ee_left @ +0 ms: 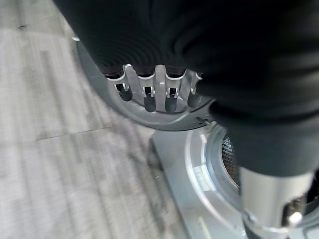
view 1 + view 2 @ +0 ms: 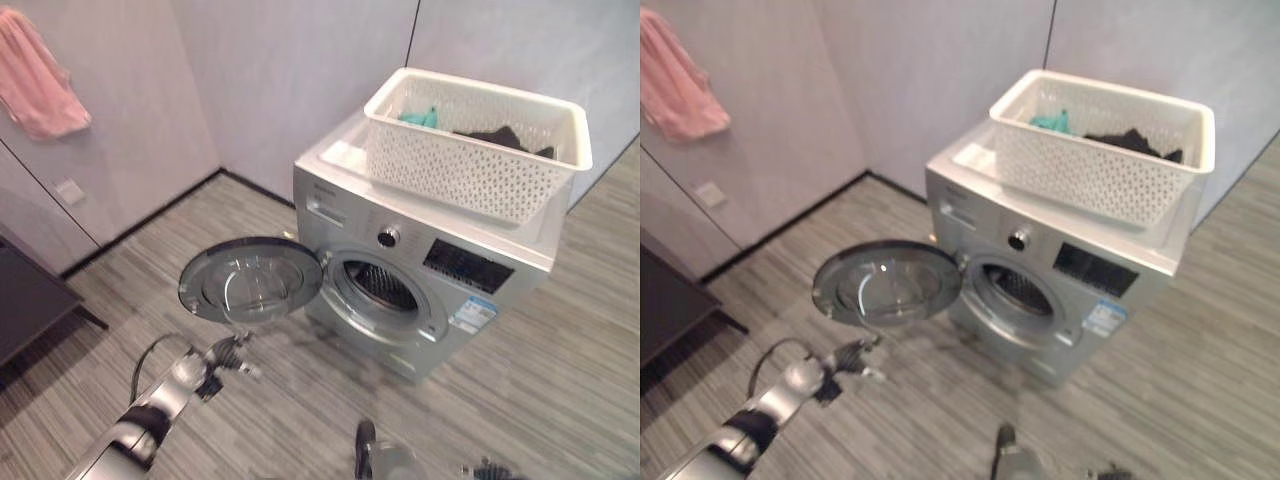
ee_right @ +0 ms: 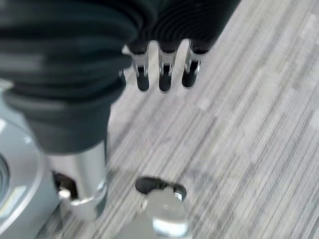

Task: Grab the laundry basket,head to the washer,open it,put in the laundry and shut it.

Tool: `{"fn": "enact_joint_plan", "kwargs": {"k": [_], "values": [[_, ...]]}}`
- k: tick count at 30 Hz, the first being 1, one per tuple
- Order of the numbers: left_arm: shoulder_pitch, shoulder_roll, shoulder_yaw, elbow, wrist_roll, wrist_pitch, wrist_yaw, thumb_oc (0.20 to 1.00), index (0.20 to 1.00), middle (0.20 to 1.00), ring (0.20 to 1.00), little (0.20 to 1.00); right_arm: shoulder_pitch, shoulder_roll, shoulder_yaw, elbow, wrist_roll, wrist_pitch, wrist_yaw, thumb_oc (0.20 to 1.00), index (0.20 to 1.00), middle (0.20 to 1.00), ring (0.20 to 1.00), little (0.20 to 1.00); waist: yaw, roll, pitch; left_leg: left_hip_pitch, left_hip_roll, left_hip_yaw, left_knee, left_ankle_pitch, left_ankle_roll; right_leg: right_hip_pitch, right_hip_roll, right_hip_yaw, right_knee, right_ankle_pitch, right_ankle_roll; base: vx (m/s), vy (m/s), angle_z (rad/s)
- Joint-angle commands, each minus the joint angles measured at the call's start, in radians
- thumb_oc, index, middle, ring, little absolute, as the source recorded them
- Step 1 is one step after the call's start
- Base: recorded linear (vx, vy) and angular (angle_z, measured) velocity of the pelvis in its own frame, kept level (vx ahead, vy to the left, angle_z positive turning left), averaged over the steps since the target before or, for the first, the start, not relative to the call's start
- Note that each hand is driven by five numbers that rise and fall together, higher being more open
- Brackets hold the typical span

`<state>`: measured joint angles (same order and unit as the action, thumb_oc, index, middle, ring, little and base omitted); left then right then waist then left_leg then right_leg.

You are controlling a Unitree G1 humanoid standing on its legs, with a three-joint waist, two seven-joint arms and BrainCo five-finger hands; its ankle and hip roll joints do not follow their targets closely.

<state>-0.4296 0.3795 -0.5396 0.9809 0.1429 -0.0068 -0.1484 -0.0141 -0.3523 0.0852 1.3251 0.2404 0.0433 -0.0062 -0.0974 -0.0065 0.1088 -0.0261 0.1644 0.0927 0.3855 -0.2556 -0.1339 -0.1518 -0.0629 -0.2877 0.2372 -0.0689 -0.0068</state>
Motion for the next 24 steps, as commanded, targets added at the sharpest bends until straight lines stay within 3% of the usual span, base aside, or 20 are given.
{"fn": "enact_joint_plan", "kwargs": {"k": [1, 2, 3, 4, 6, 7, 8, 9, 10, 12, 15, 24], "values": [[-0.12, 0.073, -0.002, -0.02, 0.08, 0.019, 0.098, 1.0, 1.0, 1.0, 1.0, 1.0, -0.049, -0.014, 0.019, 0.006, 0.06, -0.016, -0.041, 1.0, 1.0, 1.0, 1.0, 1.0, 0.003, 0.014, 0.065, -0.003, 0.022, -0.017, 0.273, 0.251, 0.054, 0.076, 0.025, 0.035, -0.208, 0.049, 0.017, 0.14, -0.343, 0.42], [-0.121, 0.073, -0.002, -0.019, 0.079, 0.019, 0.098, 1.0, 1.0, 1.0, 1.0, 1.0, -0.049, -0.014, 0.018, 0.006, 0.06, -0.016, -0.041, 1.0, 1.0, 1.0, 1.0, 1.0, 0.003, 0.014, 0.065, -0.004, 0.023, -0.018, 0.274, 0.251, 0.054, 0.076, 0.025, 0.034, -0.208, 0.049, 0.017, 0.21, -0.221, -0.21], [-0.125, 0.054, 0.014, 0.042, 0.085, 0.02, 0.136, 1.0, 1.0, 1.0, 1.0, 1.0, -0.048, -0.008, 0.041, -0.009, 0.06, -0.022, -0.043, 1.0, 1.0, 1.0, 1.0, 1.0, 0.013, -0.007, 0.066, -0.044, 0.041, -0.015, 0.308, 0.269, 0.063, 0.12, 0.038, 0.055, -0.235, 0.029, 0.005, 0.22, -0.146, -0.6], [-0.131, 0.044, 0.022, 0.058, 0.083, 0.016, 0.155, 1.0, 1.0, 1.0, 1.0, 1.0, -0.046, -0.007, 0.051, -0.022, 0.06, -0.026, -0.045, 1.0, 1.0, 1.0, 1.0, 1.0, 0.019, -0.015, 0.069, -0.056, 0.069, -0.003, 0.273, 0.25, 0.064, 0.144, 0.041, 0.068, -0.245, 0.015, 0.003, 0.29, -0.159, -0.71], [-0.133, 0.037, 0.033, 0.082, 0.08, 0.018, 0.169, 1.0, 1.0, 1.0, 1.0, 1.0, -0.04, -0.004, 0.056, -0.033, 0.062, -0.028, -0.045, 1.0, 1.0, 1.0, 1.0, 1.0, 0.029, -0.031, 0.071, -0.067, 0.077, 0.005, 0.215, 0.235, 0.076, 0.165, 0.032, 0.083, -0.252, 0.009, 0.003, 0.14, -0.02, -0.32], [-0.128, 0.043, 0.052, 0.099, 0.072, 0.015, 0.185, 1.0, 1.0, 1.0, 1.0, 1.0, -0.035, -0.011, 0.059, -0.057, 0.058, -0.037, -0.048, 1.0, 1.0, 1.0, 1.0, 1.0, 0.036, -0.057, 0.072, -0.083, 0.079, 0.004, 0.061, 0.233, 0.094, 0.171, 0.016, 0.1, -0.254, 0.011, 0.007, 0.12, 0.046, -0.38], [-0.122, 0.048, 0.055, 0.102, 0.069, 0.014, 0.191, 1.0, 1.0, 1.0, 1.0, 1.0, -0.031, -0.016, 0.059, -0.067, 0.053, -0.041, -0.048, 1.0, 1.0, 1.0, 1.0, 1.0, 0.037, -0.057, 0.069, -0.079, 0.088, -0.006, -0.065, 0.246, 0.087, 0.174, 0.014, 0.108, -0.249, 0.001, 0.011, 0.24, 0.148, -0.67], [-0.12, 0.057, 0.058, 0.112, 0.058, 0.011, 0.206, 1.0, 1.0, 1.0, 1.0, 1.0, -0.028, -0.024, 0.057, -0.082, 0.048, -0.049, -0.054, 1.0, 1.0, 1.0, 1.0, 1.0, 0.047, -0.042, 0.075, -0.085, 0.108, -0.039, -0.298, 0.341, 0.059, 0.197, 0.014, 0.12, -0.243, -0.024, 0.018, 0.23, 0.178, -0.63], [-0.116, 0.06, 0.059, 0.121, 0.05, 0.011, 0.206, 1.0, 1.0, 1.0, 1.0, 1.0, -0.026, -0.027, 0.057, -0.081, 0.043, -0.051, -0.056, 1.0, 1.0, 1.0, 1.0, 1.0, 0.052, -0.034, 0.077, -0.084, 0.107, -0.065, -0.362, 0.369, 0.051, 0.207, 0.018, 0.131, -0.24, -0.032, 0.018, 0.22, 0.19, -0.44], [-0.112, 0.063, 0.062, 0.133, 0.047, 0.006, 0.208, 1.0, 1.0, 1.0, 1.0, 1.0, -0.026, -0.03, 0.056, -0.08, 0.041, -0.055, -0.061, 1.0, 1.0, 1.0, 1.0, 1.0, 0.053, -0.025, 0.078, -0.091, 0.101, -0.094, -0.391, 0.383, 0.043, 0.215, 0.02, 0.139, -0.236, -0.04, 0.021, 0.09, 0.086, -0.47], [-0.07, 0.07, 0.11, 0.189, 0.051, 0.006, 0.224, 1.0, 1.0, 1.0, 1.0, 1.0, 0.014, -0.033, 0.028, -0.1, 0.027, -0.061, -0.053, 1.0, 1.0, 1.0, 1.0, 1.0, 0.033, 0.008, 0.053, -0.048, 0.107, -0.05, -0.385, 0.36, 0.019, 0.247, 0.001, 0.172, -0.234, -0.046, 0.034, 0.19, 0.196, -0.58], [0.081, 0.129, 0.243, 0.275, 0.034, -0.008, 0.209, 1.0, 1.0, 1.0, 1.0, 1.0, 0.062, -0.052, -0.057, -0.151, 0.029, -0.059, -0.034, 1.0, 1.0, 1.0, 1.0, 1.0, 0.023, 0.024, -0.003, 0.084, 0.038, 0.062, -0.456, 0.299, 0.041, 0.25, -0.076, 0.256, -0.281, 0.009, 0.096, 0.14, 0.197, -0.62]]}}
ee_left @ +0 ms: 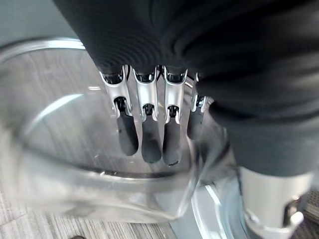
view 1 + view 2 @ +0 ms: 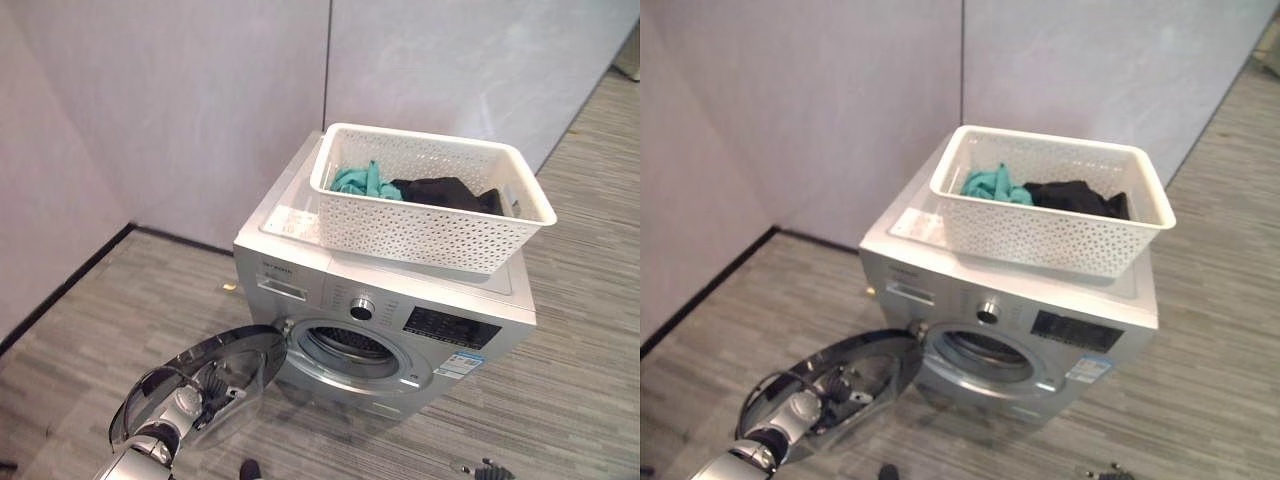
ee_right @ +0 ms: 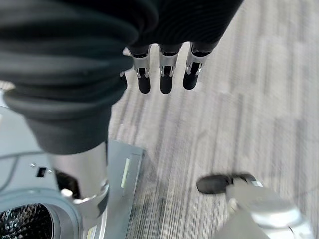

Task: Grab the laundry basket,head to the washer,open it,put in the laundry and shut it.

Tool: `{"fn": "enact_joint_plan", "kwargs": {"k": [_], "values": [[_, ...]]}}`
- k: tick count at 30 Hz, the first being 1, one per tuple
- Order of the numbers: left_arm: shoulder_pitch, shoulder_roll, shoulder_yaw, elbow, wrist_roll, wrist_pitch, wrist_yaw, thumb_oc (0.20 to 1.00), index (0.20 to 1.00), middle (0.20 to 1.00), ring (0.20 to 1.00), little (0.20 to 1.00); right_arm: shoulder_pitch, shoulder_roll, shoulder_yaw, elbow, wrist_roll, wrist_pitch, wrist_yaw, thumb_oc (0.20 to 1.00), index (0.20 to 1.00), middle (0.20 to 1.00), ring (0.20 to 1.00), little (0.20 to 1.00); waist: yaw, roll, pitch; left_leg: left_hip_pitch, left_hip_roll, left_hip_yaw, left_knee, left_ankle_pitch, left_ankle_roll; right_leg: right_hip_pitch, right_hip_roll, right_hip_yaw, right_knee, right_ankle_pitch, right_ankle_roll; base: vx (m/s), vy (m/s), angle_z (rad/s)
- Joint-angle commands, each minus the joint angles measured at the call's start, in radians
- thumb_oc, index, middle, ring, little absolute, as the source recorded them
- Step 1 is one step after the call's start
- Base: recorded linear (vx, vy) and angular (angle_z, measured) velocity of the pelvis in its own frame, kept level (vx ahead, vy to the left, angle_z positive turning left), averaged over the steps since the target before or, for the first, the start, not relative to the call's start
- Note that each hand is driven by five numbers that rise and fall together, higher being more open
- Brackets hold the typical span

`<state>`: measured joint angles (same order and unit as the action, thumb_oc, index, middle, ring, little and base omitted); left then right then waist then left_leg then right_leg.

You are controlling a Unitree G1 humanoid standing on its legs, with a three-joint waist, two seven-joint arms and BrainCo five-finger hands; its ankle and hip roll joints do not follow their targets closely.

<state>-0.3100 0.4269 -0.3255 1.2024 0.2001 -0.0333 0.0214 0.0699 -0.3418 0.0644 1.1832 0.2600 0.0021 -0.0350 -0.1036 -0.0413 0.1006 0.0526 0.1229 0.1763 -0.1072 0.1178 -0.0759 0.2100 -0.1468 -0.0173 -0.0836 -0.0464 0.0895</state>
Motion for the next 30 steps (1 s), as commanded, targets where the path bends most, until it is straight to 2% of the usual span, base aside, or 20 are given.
{"fn": "enact_joint_plan", "kwargs": {"k": [1, 4, 5, 6, 8, 10, 12, 14, 16, 17, 18, 19, 20, 21, 22, 23, 24, 26, 27, 30], "values": [[-0.011, 0.099, 0.068, 0.061, -0.031, 0.019, 0.042, 1.0, 1.0, 1.0, 1.0, 1.0, -0.018, -0.086, -0.088, -0.049, 0.029, -0.022, -0.024, 1.0, 1.0, 1.0, 1.0, 1.0, 0.02, 0.058, -0.004, 0.022, 0.067, -0.002, 0.022, -0.087, -0.009, -0.119, -0.001, -0.004, 0.034, -0.003, 0.014, 0.1, 0.205, -0.32], [0.026, 0.11, 0.125, 0.051, -0.054, 0.017, 0.048, 1.0, 1.0, 1.0, 1.0, 1.0, -0.003, -0.136, -0.166, -0.172, 0.036, -0.032, -0.062, 1.0, 1.0, 1.0, 1.0, 1.0, 0.009, 0.054, -0.014, 0.03, 0.057, 0.011, 0.02, -0.103, 0.0, -0.128, -0.009, 0.008, 0.032, 0.005, 0.024, 0.05, 0.11, -0.21], [0.049, 0.116, 0.156, 0.039, -0.076, 0.013, 0.049, 1.0, 1.0, 1.0, 1.0, 1.0, 0.007, -0.165, -0.228, -0.258, 0.049, -0.04, -0.091, 1.0, 1.0, 1.0, 1.0, 1.0, 0.001, 0.051, -0.015, 0.039, 0.051, 0.015, 0.02, -0.113, 0.004, -0.127, -0.013, 0.012, 0.034, 0.004, 0.029, 0.05, 0.112, -0.23], [0.089, 0.112, 0.201, 0.0, -0.099, 0.014, 0.052, 1.0, 1.0, 1.0, 1.0, 1.0, 0.049, -0.214, -0.353, -0.471, 0.038, -0.052, -0.15, 1.0, 1.0, 1.0, 1.0, 1.0, -0.01, 0.049, -0.023, 0.044, 0.043, 0.016, 0.02, -0.123, 0.014, -0.131, -0.018, 0.015, 0.04, 0.006, 0.034, 0.06, 0.141, -0.17], [0.101, 0.106, 0.208, -0.013, -0.101, 0.009, 0.053, 1.0, 1.0, 1.0, 1.0, 1.0, 0.062, -0.238, -0.409, -0.553, 0.014, -0.063, -0.185, 1.0, 1.0, 1.0, 1.0, 1.0, -0.013, 0.048, -0.025, 0.047, 0.04, 0.015, 0.02, -0.129, 0.018, -0.133, -0.021, 0.016, 0.045, 0.005, 0.036, 0.02, 0.085, -0.06], [0.127, 0.093, 0.22, -0.046, -0.096, 0.007, 0.067, 1.0, 1.0, 1.0, 1.0, 1.0, 0.064, -0.309, -0.54, -0.74, -0.04, -0.096, -0.27, 1.0, 1.0, 1.0, 1.0, 1.0, -0.02, 0.045, -0.03, 0.054, 0.03, 0.011, 0.02, -0.144, 0.029, -0.131, -0.029, 0.017, 0.052, 0.003, 0.043, 0.01, 0.104, 0.0], [0.126, 0.074, 0.202, -0.069, -0.101, 0.009, 0.079, 1.0, 1.0, 1.0, 1.0, 1.0, -0.013, -0.485, -0.665, -0.944, -0.102, -0.134, -0.344, 1.0, 1.0, 1.0, 1.0, 1.0, -0.007, 0.03, -0.048, 0.057, 0.012, -0.005, 0.02, -0.165, 0.042, -0.131, -0.042, 0.006, 0.061, 0.001, 0.053, 0.0, 0.132, 0.08], [0.114, 0.07, 0.181, -0.075, -0.101, 0.01, 0.081, 1.0, 1.0, 1.0, 1.0, 1.0, -0.078, -0.594, -0.656, -1.043, -0.16, -0.131, -0.344, 1.0, 1.0, 1.0, 1.0, 1.0, 0.006, 0.018, -0.055, 0.056, 0.006, -0.01, 0.02, -0.169, 0.046, -0.133, -0.048, 0.0, 0.064, 0.007, 0.059, -0.04, 0.072, 0.11], [0.105, 0.064, 0.171, -0.073, -0.106, 0.009, 0.082, 1.0, 1.0, 1.0, 1.0, 1.0, -0.142, -0.657, -0.625, -1.071, -0.179, -0.128, -0.338, 1.0, 1.0, 1.0, 1.0, 1.0, 0.013, 0.012, -0.058, 0.053, 0.001, -0.01, 0.02, -0.168, 0.049, -0.141, -0.051, 0.001, 0.065, 0.017, 0.063, -0.05, 0.058, -0.01], [0.099, 0.057, 0.152, -0.071, -0.111, 0.009, 0.084, 1.0, 1.0, 1.0, 1.0, 1.0, -0.229, -0.711, -0.567, -1.084, -0.183, -0.125, -0.338, 1.0, 1.0, 1.0, 1.0, 1.0, 0.025, 0.002, -0.061, 0.054, -0.004, -0.008, 0.02, -0.173, 0.053, -0.146, -0.055, -0.001, 0.066, 0.027, 0.069, -0.06, 0.124, -0.06], [0.092, 0.054, 0.126, -0.071, -0.118, 0.009, 0.086, 1.0, 1.0, 1.0, 1.0, 1.0, -0.412, -0.788, -0.424, -1.098, -0.174, -0.11, -0.317, 1.0, 1.0, 1.0, 1.0, 1.0, 0.046, -0.015, -0.064, 0.061, -0.014, -0.002, 0.02, -0.181, 0.062, -0.156, -0.062, -0.001, 0.073, 0.038, 0.076, -0.05, 0.088, -0.14], [0.093, 0.053, 0.13, -0.071, -0.118, 0.009, 0.086, 1.0, 1.0, 1.0, 1.0, 1.0, -0.422, -0.789, -0.414, -1.094, -0.174, -0.11, -0.317, 1.0, 1.0, 1.0, 1.0, 1.0, 0.043, -0.013, -0.064, 0.06, -0.014, -0.002, 0.02, -0.181, 0.062, -0.157, -0.062, 0.0, 0.073, 0.038, 0.076, -0.04, 0.11, -0.19], [0.086, 0.055, 0.106, -0.07, -0.13, 0.005, 0.087, 1.0, 1.0, 1.0, 1.0, 1.0, -0.553, -0.842, -0.312, -1.065, -0.163, -0.099, -0.309, 1.0, 1.0, 1.0, 1.0, 1.0, 0.063, -0.026, -0.065, 0.067, -0.019, 0.001, 0.02, -0.187, 0.067, -0.163, -0.069, -0.003, 0.081, 0.046, 0.082, -0.03, 0.102, -0.13], [0.081, 0.055, 0.086, -0.07, -0.135, 0.001, 0.085, 1.0, 1.0, 1.0, 1.0, 1.0, -0.697, -0.882, -0.194, -1.019, -0.153, -0.085, -0.286, 1.0, 1.0, 1.0, 1.0, 1.0, 0.078, -0.037, -0.063, 0.074, -0.026, 0.003, 0.021, -0.192, 0.074, -0.168, -0.076, -0.004, 0.094, 0.05, 0.085, -0.05, 0.187, -0.05], [0.071, 0.062, 0.035, -0.062, -0.148, -0.007, 0.078, 1.0, 1.0, 1.0, 1.0, 1.0, -0.91, -0.918, 0.002, -0.9, -0.131, -0.05, -0.231, 1.0, 1.0, 1.0, 1.0, 1.0, 0.107, -0.066, -0.06, 0.081, -0.041, 0.003, 0.041, -0.211, 0.088, -0.179, -0.09, -0.003, 0.131, 0.062, 0.093, -0.05, 0.208, -0.15], [0.067, 0.054, 0.024, -0.052, -0.156, -0.01, 0.075, 1.0, 1.0, 1.0, 1.0, 1.0, -1.078, -0.91, 0.169, -0.793, -0.117, -0.038, -0.198, 1.0, 1.0, 1.0, 1.0, 1.0, 0.109, -0.068, -0.055, 0.085, -0.051, 0.001, 0.058, -0.227, 0.098, -0.19, -0.098, 0.002, 0.169, 0.064, 0.099, -0.04, 0.15, -0.31], [0.07, 0.044, 0.038, -0.051, -0.156, -0.01, 0.075, 1.0, 1.0, 1.0, 1.0, 1.0, -1.137, -0.907, 0.225, -0.772, -0.113, -0.042, -0.199, 1.0, 1.0, 1.0, 1.0, 1.0, 0.1, -0.056, -0.056, 0.08, -0.052, 0.004, 0.059, -0.225, 0.098, -0.197, -0.098, 0.005, 0.17, 0.067, 0.099, -0.04, 0.125, -0.34], [0.049, 0.045, -0.005, -0.037, -0.165, -0.01, 0.07, 1.0, 1.0, 1.0, 1.0, 1.0, -1.309, -0.878, 0.409, -0.584, -0.127, 0.006, -0.13, 1.0, 1.0, 1.0, 1.0, 1.0, 0.111, -0.074, -0.041, 0.079, -0.074, -0.027, 0.084, -0.237, 0.118, -0.22, -0.108, 0.016, 0.276, 0.121, 0.103, -0.09, 0.167, 0.14], [-0.044, 0.027, -0.059, 0.021, -0.167, -0.002, 0.071, 1.0, 1.0, 1.0, 1.0, 1.0, -1.525, -0.803, 0.68, -0.291, -0.181, 0.056, -0.008, 1.0, 1.0, 1.0, 1.0, 1.0, 0.089, -0.064, 0.01, 0.044, -0.083, -0.099, 0.149, -0.248, 0.142, -0.335, -0.076, 0.076, 0.5, 0.188, 0.067, -0.05, 0.166, 0.56], [-0.066, 0.031, -0.067, 0.032, -0.162, 0.001, 0.067, 1.0, 1.0, 1.0, 1.0, 1.0, -1.545, -0.788, 0.749, -0.165, -0.208, 0.072, 0.048, 1.0, 1.0, 1.0, 1.0, 1.0, 0.079, -0.06, 0.008, 0.044, -0.09, -0.135, 0.146, -0.252, 0.137, -0.333, -0.076, 0.042, 0.404, 0.164, 0.052, 0.09, -0.008, 1.31]]}}
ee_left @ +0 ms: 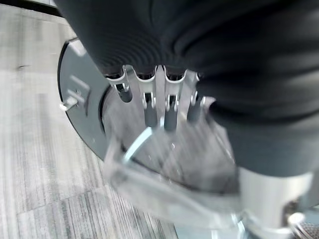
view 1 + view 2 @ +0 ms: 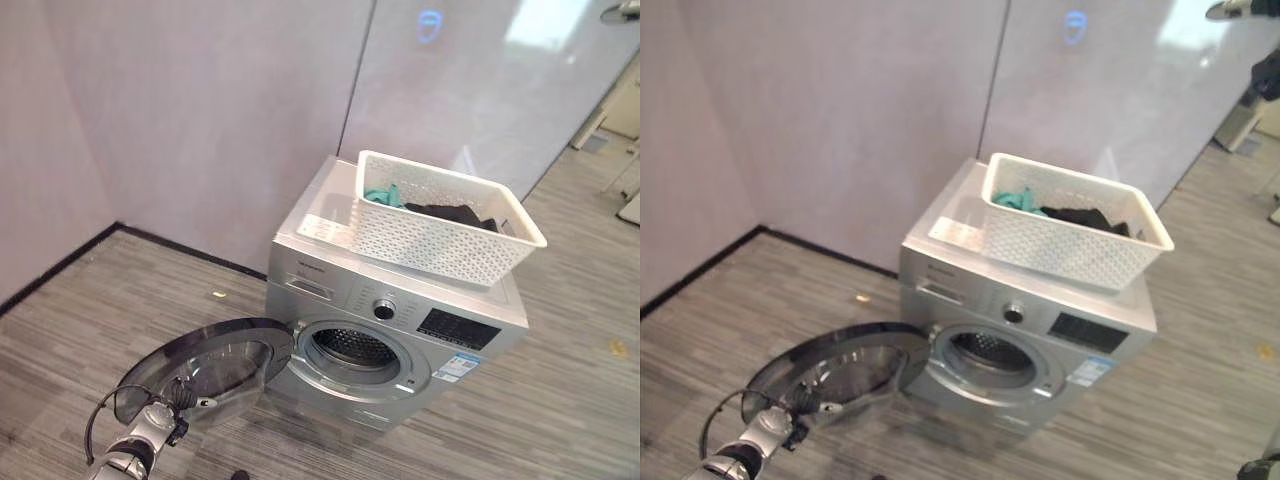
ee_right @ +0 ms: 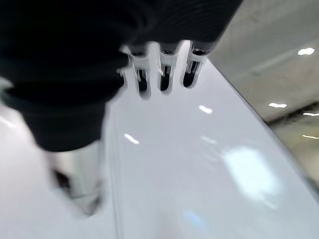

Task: Grab the laundry basket,head to the washer,open it,put in the laundry and shut it.

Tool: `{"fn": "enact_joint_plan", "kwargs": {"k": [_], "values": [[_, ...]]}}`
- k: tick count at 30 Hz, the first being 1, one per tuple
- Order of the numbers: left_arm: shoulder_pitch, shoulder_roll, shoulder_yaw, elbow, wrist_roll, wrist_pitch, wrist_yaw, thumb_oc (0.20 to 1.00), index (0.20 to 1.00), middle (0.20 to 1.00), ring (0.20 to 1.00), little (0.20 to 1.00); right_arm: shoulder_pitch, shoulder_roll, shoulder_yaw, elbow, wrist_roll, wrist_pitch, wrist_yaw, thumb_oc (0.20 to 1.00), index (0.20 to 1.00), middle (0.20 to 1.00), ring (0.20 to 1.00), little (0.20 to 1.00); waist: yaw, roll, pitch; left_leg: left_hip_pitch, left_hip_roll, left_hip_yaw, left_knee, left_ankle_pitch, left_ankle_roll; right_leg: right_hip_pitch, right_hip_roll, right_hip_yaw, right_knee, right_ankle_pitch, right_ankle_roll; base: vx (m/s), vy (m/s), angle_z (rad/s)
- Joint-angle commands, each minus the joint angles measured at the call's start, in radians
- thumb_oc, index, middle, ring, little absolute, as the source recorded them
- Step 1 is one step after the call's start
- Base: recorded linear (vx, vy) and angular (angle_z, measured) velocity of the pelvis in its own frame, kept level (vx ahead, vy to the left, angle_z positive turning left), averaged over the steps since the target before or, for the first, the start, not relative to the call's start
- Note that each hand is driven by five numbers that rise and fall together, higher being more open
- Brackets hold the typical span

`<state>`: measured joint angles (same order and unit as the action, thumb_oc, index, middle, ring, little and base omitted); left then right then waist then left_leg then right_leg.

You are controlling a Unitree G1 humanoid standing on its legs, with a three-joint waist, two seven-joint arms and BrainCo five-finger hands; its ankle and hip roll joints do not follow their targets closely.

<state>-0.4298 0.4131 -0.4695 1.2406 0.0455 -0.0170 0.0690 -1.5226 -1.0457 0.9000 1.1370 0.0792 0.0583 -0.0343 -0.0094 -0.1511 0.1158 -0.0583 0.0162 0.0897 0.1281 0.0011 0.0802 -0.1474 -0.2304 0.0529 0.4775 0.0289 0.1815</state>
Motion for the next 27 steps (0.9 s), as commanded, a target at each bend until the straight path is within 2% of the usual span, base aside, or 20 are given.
{"fn": "enact_joint_plan", "kwargs": {"k": [1, 4, 6, 7, 8, 10, 11, 12, 15, 20, 21, 27], "values": [[0.016, 0.047, 0.059, 0.007, -0.01, -0.019, 0.01, 1.0, 1.0, 1.0, 1.0, 1.0, 0.07, -0.079, -0.074, -0.006, -0.028, 0.023, 0.093, 1.0, 1.0, 1.0, 1.0, 1.0, -0.031, 0.047, 0.015, 0.155, 0.011, -0.1, -0.083, -0.14, -0.043, 0.003, 0.005, -0.017, -0.354, 0.103, -0.018, 0.1, -0.11, 0.82], [0.0, 0.059, 0.055, 0.019, -0.01, -0.018, 0.004, 1.0, 1.0, 1.0, 1.0, 1.0, 0.106, -0.091, -0.07, 0.022, -0.044, 0.021, 0.133, 1.0, 1.0, 1.0, 1.0, 1.0, -0.041, 0.035, 0.02, 0.166, 0.01, -0.126, -0.077, -0.154, -0.057, 0.007, 0.009, -0.001, -0.421, 0.12, -0.002, 0.14, -0.14, 0.83], [0.001, 0.068, 0.053, 0.026, -0.001, -0.019, -0.009, 1.0, 1.0, 1.0, 1.0, 1.0, 0.154, -0.146, -0.055, -0.017, -0.064, 0.013, 0.183, 1.0, 1.0, 1.0, 1.0, 1.0, -0.05, 0.013, 0.008, 0.172, 0.005, -0.154, -0.065, -0.175, -0.071, 0.036, 0.011, 0.033, -0.437, 0.09, -0.003, 0.14, -0.132, 1.24], [0.012, 0.069, 0.061, 0.028, 0.006, -0.018, -0.014, 1.0, 1.0, 1.0, 1.0, 1.0, 0.182, -0.169, -0.061, -0.035, -0.062, 0.007, 0.193, 1.0, 1.0, 1.0, 1.0, 1.0, -0.052, 0.006, -0.003, 0.177, 0.01, -0.163, -0.069, -0.176, -0.076, 0.044, 0.017, 0.031, -0.428, 0.086, -0.004, 0.3, -0.311, 0.96], [0.051, 0.063, 0.08, 0.04, 0.005, -0.019, -0.026, 1.0, 1.0, 1.0, 1.0, 1.0, 0.248, -0.215, -0.075, -0.086, -0.052, -0.009, 0.209, 1.0, 1.0, 1.0, 1.0, 1.0, -0.062, 0.005, -0.028, 0.203, 0.045, -0.173, -0.079, -0.178, -0.091, 0.053, 0.042, 0.015, -0.407, 0.057, -0.014, 0.32, -0.338, 0.48], [0.068, 0.061, 0.091, 0.038, 0.005, -0.018, -0.034, 1.0, 1.0, 1.0, 1.0, 1.0, 0.287, -0.242, -0.076, -0.126, -0.06, -0.014, 0.225, 1.0, 1.0, 1.0, 1.0, 1.0, -0.068, 0.007, -0.04, 0.214, 0.061, -0.178, -0.087, -0.177, -0.097, 0.062, 0.055, 0.005, -0.406, 0.045, -0.02, 0.23, -0.232, 0.21], [0.096, 0.058, 0.105, 0.035, 0.005, -0.019, -0.045, 1.0, 1.0, 1.0, 1.0, 1.0, 0.339, -0.305, -0.084, -0.187, -0.067, -0.027, 0.243, 1.0, 1.0, 1.0, 1.0, 1.0, -0.078, 0.01, -0.059, 0.225, 0.084, -0.184, -0.096, -0.173, -0.108, 0.08, 0.072, -0.014, -0.417, 0.031, -0.03, 0.11, -0.126, 0.1], [0.096, 0.058, 0.104, 0.035, 0.005, -0.019, -0.045, 1.0, 1.0, 1.0, 1.0, 1.0, 0.343, -0.306, -0.088, -0.188, -0.068, -0.027, 0.243, 1.0, 1.0, 1.0, 1.0, 1.0, -0.078, 0.01, -0.059, 0.225, 0.085, -0.185, -0.097, -0.173, -0.108, 0.081, 0.073, -0.015, -0.417, 0.031, -0.031, 0.16, -0.177, 0.06], [0.145, 0.041, 0.133, 0.032, 0.003, -0.023, -0.059, 1.0, 1.0, 1.0, 1.0, 1.0, 0.457, -0.395, -0.157, -0.231, -0.067, -0.041, 0.256, 1.0, 1.0, 1.0, 1.0, 1.0, -0.095, 0.025, -0.084, 0.24, 0.123, -0.176, -0.126, -0.156, -0.129, 0.106, 0.102, -0.032, -0.455, 0.012, -0.042, 0.12, -0.162, -0.01], [0.173, 0.027, 0.144, 0.044, -0.002, -0.023, -0.066, 1.0, 1.0, 1.0, 1.0, 1.0, 0.507, -0.409, -0.222, -0.191, -0.059, -0.046, 0.25, 1.0, 1.0, 1.0, 1.0, 1.0, -0.094, 0.036, -0.099, 0.255, 0.142, -0.163, -0.15, -0.142, -0.138, 0.126, 0.117, -0.025, -0.489, 0.007, -0.053, 0.06, -0.084, -0.15], [0.182, 0.019, 0.147, 0.048, -0.006, -0.023, -0.065, 1.0, 1.0, 1.0, 1.0, 1.0, 0.504, -0.4, -0.25, -0.122, -0.045, -0.046, 0.238, 1.0, 1.0, 1.0, 1.0, 1.0, -0.088, 0.044, -0.103, 0.261, 0.147, -0.154, -0.155, -0.134, -0.142, 0.14, 0.121, -0.022, -0.509, 0.007, -0.058, 0.04, -0.062, -0.28], [0.208, 0.022, 0.16, 0.047, -0.003, -0.022, -0.066, 1.0, 1.0, 1.0, 1.0, 1.0, 0.509, -0.436, -0.297, -0.083, -0.017, -0.044, 0.238, 1.0, 1.0, 1.0, 1.0, 1.0, -0.088, 0.056, -0.106, 0.27, 0.151, -0.135, -0.166, -0.118, -0.148, 0.161, 0.118, -0.023, -0.554, 0.02, -0.059, 0.01, -0.018, -0.06]]}}
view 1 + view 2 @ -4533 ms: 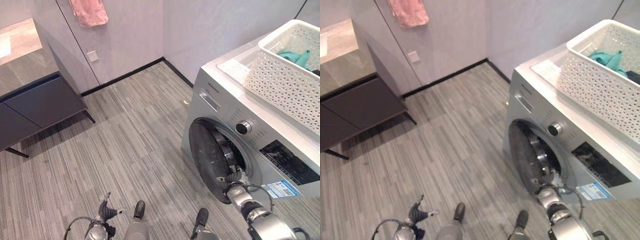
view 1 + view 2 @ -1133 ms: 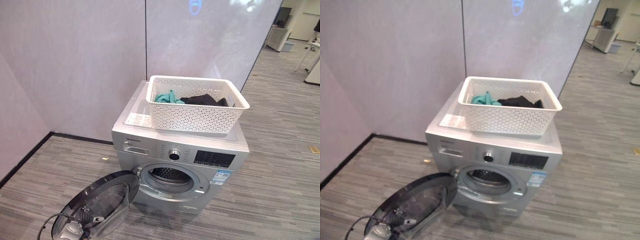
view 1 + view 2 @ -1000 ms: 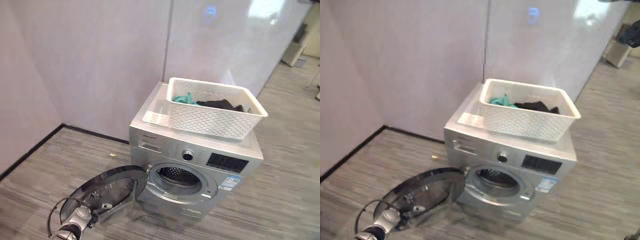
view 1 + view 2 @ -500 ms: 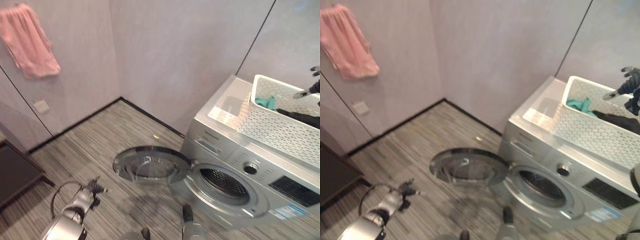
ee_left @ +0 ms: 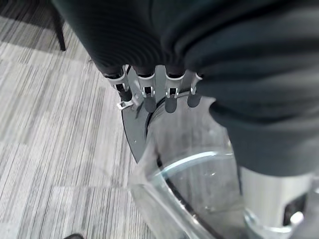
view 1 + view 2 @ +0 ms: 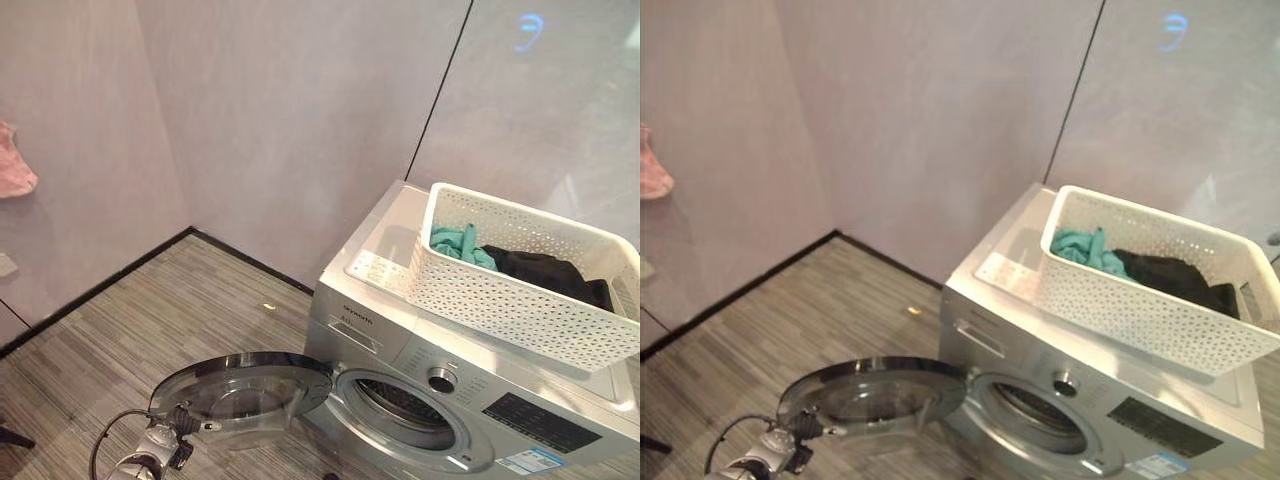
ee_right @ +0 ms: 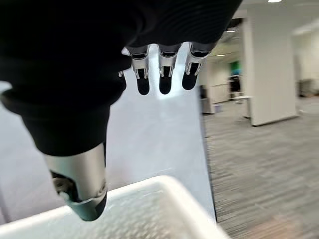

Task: Grab the laundry basket,head to the washer,open it,put in the laundry and shut it.

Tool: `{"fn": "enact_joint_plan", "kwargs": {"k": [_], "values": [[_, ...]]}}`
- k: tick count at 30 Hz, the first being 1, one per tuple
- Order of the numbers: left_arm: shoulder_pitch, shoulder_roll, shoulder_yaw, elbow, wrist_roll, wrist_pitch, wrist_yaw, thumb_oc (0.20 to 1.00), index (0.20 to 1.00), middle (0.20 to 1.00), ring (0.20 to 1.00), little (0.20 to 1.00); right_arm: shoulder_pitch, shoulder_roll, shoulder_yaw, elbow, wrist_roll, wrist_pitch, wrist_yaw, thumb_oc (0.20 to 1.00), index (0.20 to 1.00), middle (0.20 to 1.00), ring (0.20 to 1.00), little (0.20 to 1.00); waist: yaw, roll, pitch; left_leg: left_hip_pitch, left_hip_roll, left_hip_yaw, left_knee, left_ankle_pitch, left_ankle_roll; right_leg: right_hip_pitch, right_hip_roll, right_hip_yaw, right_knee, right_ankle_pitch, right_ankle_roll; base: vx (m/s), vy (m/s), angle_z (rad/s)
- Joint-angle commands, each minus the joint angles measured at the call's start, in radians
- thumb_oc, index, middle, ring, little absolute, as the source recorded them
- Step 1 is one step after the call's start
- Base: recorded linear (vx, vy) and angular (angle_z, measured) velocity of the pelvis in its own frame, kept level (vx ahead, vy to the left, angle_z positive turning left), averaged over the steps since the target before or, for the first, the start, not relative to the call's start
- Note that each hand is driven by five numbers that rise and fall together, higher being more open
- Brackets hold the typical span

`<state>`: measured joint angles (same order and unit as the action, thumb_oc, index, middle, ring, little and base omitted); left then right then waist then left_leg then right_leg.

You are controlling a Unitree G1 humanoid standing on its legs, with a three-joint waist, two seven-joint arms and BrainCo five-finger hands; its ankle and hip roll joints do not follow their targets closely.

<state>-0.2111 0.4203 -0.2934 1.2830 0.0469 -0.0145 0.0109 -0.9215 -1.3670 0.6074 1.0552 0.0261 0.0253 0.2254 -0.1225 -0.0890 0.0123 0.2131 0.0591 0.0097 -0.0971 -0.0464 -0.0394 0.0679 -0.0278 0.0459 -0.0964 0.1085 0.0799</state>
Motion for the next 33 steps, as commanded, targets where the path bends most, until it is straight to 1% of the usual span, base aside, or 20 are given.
{"fn": "enact_joint_plan", "kwargs": {"k": [1, 2, 5, 7, 8, 10, 12, 14, 15, 17, 18, 22, 27, 33], "values": [[-0.005, 0.016, -0.013, 0.007, -0.004, -0.023, -0.008, 1.0, 1.0, 1.0, 1.0, 1.0, -0.089, -0.105, -0.011, 0.0, 0.044, -0.013, -0.021, 1.0, 1.0, 1.0, 1.0, 1.0, 0.027, -0.004, -0.002, 0.002, 0.108, -0.051, 0.056, -0.072, -0.028, -0.054, -0.084, -0.01, 0.013, -0.054, 0.044, 0.0, 0.0, 0.0], [-0.005, 0.016, -0.013, 0.007, -0.004, -0.024, -0.008, 1.0, 1.0, 1.0, 1.0, 1.0, -0.088, -0.105, -0.012, 0.0, 0.043, -0.013, -0.021, 1.0, 1.0, 1.0, 1.0, 1.0, 0.028, -0.005, -0.002, 0.003, 0.108, -0.05, 0.056, -0.072, -0.028, -0.054, -0.083, -0.009, 0.013, -0.054, 0.044, 0.0, -0.015, -0.04], [0.014, 0.015, 0.009, 0.015, -0.016, -0.024, -0.013, 1.0, 1.0, 1.0, 1.0, 1.0, -0.051, -0.052, -0.052, -0.01, 0.122, -0.02, 0.001, 1.0, 1.0, 1.0, 1.0, 1.0, 0.036, 0.001, 0.0, 0.023, 0.106, -0.022, 0.044, -0.078, -0.025, -0.062, -0.076, 0.023, 0.009, -0.044, 0.047, 0.0, -0.013, -0.1], [0.02, 0.009, 0.009, 0.017, -0.018, -0.024, -0.015, 1.0, 1.0, 1.0, 1.0, 1.0, -0.056, -0.015, -0.042, -0.002, 0.126, -0.021, 0.005, 1.0, 1.0, 1.0, 1.0, 1.0, 0.045, 0.002, 0.003, 0.031, 0.107, -0.01, 0.04, -0.079, -0.023, -0.065, -0.074, 0.032, 0.009, -0.043, 0.048, 0.0, -0.005, -0.29], [0.02, 0.009, 0.009, 0.017, -0.018, -0.024, -0.015, 1.0, 1.0, 1.0, 1.0, 1.0, -0.058, -0.014, -0.04, -0.002, 0.126, -0.021, 0.005, 1.0, 1.0, 1.0, 1.0, 1.0, 0.045, 0.002, 0.003, 0.031, 0.107, -0.009, 0.039, -0.079, -0.023, -0.065, -0.073, 0.033, 0.009, -0.043, 0.048, 0.0, -0.005, -0.42], [0.021, -0.002, 0.003, 0.019, -0.015, -0.023, -0.016, 1.0, 1.0, 1.0, 1.0, 1.0, -0.077, 0.024, 0.008, -0.022, 0.097, -0.017, 0.021, 1.0, 1.0, 1.0, 1.0, 1.0, 0.053, 0.003, 0.003, 0.036, 0.107, -0.005, 0.035, -0.079, -0.022, -0.062, -0.072, 0.034, 0.009, -0.046, 0.047, 0.01, -0.007, -0.24], [0.018, -0.011, -0.003, 0.018, -0.013, -0.021, -0.014, 1.0, 1.0, 1.0, 1.0, 1.0, -0.101, 0.045, 0.048, -0.051, 0.079, -0.016, 0.025, 1.0, 1.0, 1.0, 1.0, 1.0, 0.055, 0.004, 0.005, 0.032, 0.106, -0.006, 0.037, -0.079, -0.021, -0.062, -0.072, 0.031, 0.009, -0.047, 0.045, 0.0, 0.0, 0.0], [0.018, -0.015, -0.006, 0.02, -0.012, -0.02, -0.013, 1.0, 1.0, 1.0, 1.0, 1.0, -0.109, 0.054, 0.062, -0.068, 0.072, -0.017, 0.028, 1.0, 1.0, 1.0, 1.0, 1.0, 0.056, 0.003, 0.005, 0.031, 0.106, -0.006, 0.038, -0.079, -0.021, -0.062, -0.072, 0.03, 0.009, -0.047, 0.045, 0.0, 0.0, 0.0], [0.018, -0.024, -0.009, 0.022, -0.014, -0.019, -0.014, 1.0, 1.0, 1.0, 1.0, 1.0, -0.126, 0.071, 0.098, -0.1, 0.057, -0.016, 0.034, 1.0, 1.0, 1.0, 1.0, 1.0, 0.059, 0.004, 0.006, 0.031, 0.107, -0.006, 0.039, -0.08, -0.02, -0.063, -0.072, 0.028, 0.009, -0.048, 0.045, 0.0, 0.0, 0.0], [0.018, -0.025, -0.008, 0.022, -0.014, -0.019, -0.014, 1.0, 1.0, 1.0, 1.0, 1.0, -0.13, 0.071, 0.102, -0.1, 0.057, -0.016, 0.034, 1.0, 1.0, 1.0, 1.0, 1.0, 0.058, 0.005, 0.006, 0.031, 0.107, -0.006, 0.039, -0.08, -0.02, -0.063, -0.072, 0.028, 0.009, -0.048, 0.045, 0.0, 0.0, 0.0], [0.021, -0.034, -0.008, 0.028, -0.019, -0.018, -0.017, 1.0, 1.0, 1.0, 1.0, 1.0, -0.152, 0.088, 0.151, -0.152, 0.036, -0.02, 0.046, 1.0, 1.0, 1.0, 1.0, 1.0, 0.063, 0.002, 0.009, 0.03, 0.108, -0.004, 0.038, -0.081, -0.02, -0.064, -0.071, 0.028, 0.009, -0.047, 0.044, 0.0, 0.003, -0.03], [0.024, -0.045, -0.012, 0.016, -0.032, -0.022, -0.029, 1.0, 1.0, 1.0, 1.0, 1.0, -0.156, 0.105, 0.195, -0.181, 0.014, -0.022, 0.066, 1.0, 1.0, 1.0, 1.0, 1.0, 0.07, 0.0, 0.013, 0.026, 0.111, -0.005, 0.036, -0.081, -0.022, -0.064, -0.073, 0.021, 0.009, -0.047, 0.044, 0.0, 0.005, 0.02], [0.026, -0.05, -0.008, 0.014, -0.042, -0.022, -0.029, 1.0, 1.0, 1.0, 1.0, 1.0, -0.134, 0.109, 0.205, -0.209, -0.004, -0.019, 0.079, 1.0, 1.0, 1.0, 1.0, 1.0, 0.072, -0.005, 0.015, 0.019, 0.114, -0.01, 0.037, -0.08, -0.023, -0.064, -0.074, 0.012, 0.009, -0.049, 0.043, 0.0, 0.0, 0.0], [0.04, -0.056, -0.002, 0.01, -0.046, -0.022, -0.042, 1.0, 1.0, 1.0, 1.0, 1.0, -0.05, 0.064, 0.168, -0.223, -0.02, -0.024, 0.097, 1.0, 1.0, 1.0, 1.0, 1.0, 0.068, -0.008, 0.019, 0.011, 0.117, -0.019, 0.035, -0.079, -0.028, -0.063, -0.078, -0.002, 0.009, -0.052, 0.042, 0.01, 0.0, 0.02]]}}
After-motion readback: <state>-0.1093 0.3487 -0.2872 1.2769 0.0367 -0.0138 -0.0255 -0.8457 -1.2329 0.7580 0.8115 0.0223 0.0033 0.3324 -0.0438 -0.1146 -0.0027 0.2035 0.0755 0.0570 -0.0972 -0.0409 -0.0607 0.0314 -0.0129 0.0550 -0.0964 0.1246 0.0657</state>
